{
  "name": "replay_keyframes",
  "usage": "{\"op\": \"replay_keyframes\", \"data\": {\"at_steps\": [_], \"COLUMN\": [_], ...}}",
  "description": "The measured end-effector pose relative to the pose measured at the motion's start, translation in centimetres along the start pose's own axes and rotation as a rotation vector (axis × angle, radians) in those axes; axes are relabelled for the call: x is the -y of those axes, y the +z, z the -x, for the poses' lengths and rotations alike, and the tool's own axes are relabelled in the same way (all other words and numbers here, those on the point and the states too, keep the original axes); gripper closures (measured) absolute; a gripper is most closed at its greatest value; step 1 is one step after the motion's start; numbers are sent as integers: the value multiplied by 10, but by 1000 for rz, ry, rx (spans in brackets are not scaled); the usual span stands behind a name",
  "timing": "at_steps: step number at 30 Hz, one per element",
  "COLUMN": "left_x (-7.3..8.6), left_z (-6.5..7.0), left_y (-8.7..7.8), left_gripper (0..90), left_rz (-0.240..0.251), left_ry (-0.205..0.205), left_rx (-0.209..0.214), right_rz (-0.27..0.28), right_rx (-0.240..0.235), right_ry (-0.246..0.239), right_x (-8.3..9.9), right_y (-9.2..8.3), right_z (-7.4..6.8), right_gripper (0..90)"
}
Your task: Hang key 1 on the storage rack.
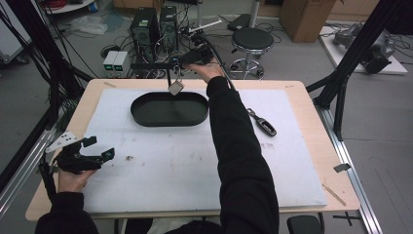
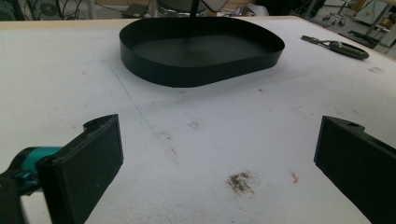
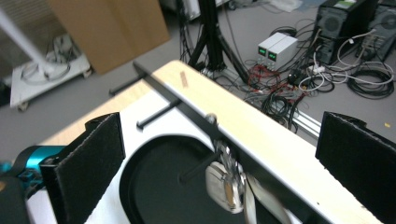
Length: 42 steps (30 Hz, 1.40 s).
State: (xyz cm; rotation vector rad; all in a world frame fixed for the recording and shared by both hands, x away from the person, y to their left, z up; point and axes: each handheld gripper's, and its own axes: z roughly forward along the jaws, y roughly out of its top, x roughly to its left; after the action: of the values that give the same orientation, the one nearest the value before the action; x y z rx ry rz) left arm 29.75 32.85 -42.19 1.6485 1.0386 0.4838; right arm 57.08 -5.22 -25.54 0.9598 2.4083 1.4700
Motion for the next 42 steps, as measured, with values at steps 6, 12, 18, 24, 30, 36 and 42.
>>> {"op": "replay_keyframes", "data": {"at_steps": [6,12,18,24,30,36,42], "left_x": [0,0,0,0,0,0,0], "left_z": [0,0,0,-1,0,0,0], "left_y": [0,1,1,1,1,2,2], "left_gripper": [17,17,18,17,17,17,18], "left_rz": [-2,1,3,-2,-2,-7,-9], "left_ry": [-1,0,-3,-4,-6,-4,-3], "left_rx": [0,1,1,-2,-3,-3,-5], "right_rz": [-26,-25,-28,-28,-11,-7,-37], "right_rx": [19,-7,3,28,59,82,96], "right_ry": [-68,-92,-110,-111,-104,-75,-77], "right_x": [11,20,26,35,59,79,84], "right_y": [-12,-25,-38,-49,-62,-75,-82], "right_z": [-6,-11,-13,-11,-4,8,12], "right_gripper": [7,7,7,7,7,7,7]}}
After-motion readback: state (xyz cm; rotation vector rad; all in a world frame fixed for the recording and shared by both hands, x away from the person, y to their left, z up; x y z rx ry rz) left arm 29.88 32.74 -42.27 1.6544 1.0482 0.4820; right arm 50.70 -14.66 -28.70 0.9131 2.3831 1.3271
